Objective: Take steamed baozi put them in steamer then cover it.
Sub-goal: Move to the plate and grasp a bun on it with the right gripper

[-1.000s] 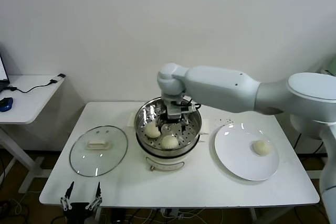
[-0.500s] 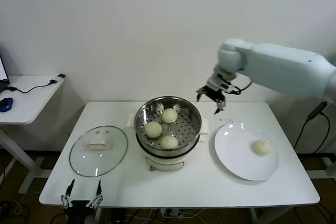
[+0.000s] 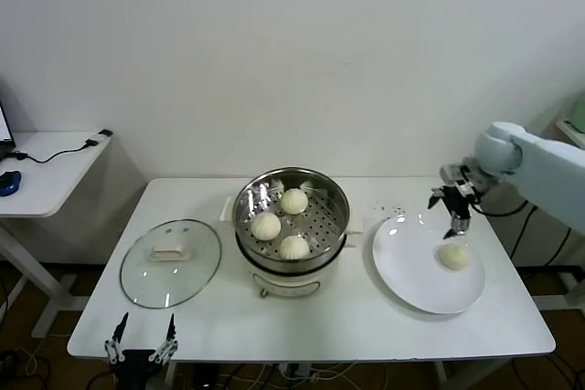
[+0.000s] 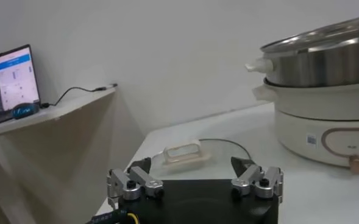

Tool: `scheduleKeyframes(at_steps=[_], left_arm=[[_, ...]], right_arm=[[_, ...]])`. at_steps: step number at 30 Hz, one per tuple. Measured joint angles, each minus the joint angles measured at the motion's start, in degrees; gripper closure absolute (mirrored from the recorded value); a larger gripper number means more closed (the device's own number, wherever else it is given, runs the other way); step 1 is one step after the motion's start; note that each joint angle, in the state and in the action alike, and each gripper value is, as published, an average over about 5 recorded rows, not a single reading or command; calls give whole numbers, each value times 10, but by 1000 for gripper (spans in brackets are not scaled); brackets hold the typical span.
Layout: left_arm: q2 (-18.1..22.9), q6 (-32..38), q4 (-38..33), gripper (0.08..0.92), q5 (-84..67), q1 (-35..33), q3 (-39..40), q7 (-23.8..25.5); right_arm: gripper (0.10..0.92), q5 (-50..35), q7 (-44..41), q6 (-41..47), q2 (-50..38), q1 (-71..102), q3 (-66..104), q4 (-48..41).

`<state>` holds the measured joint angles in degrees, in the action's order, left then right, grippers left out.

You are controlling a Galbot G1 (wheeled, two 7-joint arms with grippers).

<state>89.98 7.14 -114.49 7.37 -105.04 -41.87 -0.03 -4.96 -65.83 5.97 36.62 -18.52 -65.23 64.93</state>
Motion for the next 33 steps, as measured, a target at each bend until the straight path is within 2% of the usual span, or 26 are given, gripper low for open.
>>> scheduleKeyframes(at_steps=[13, 33], left_arm=[[4, 0, 1, 177, 7, -1, 1, 1], [6, -2, 7, 177, 6, -3, -2, 0]], right_arm=[[203, 93, 0, -9, 3, 148, 159, -83], [210, 172, -9, -43, 79, 199, 231, -187]])
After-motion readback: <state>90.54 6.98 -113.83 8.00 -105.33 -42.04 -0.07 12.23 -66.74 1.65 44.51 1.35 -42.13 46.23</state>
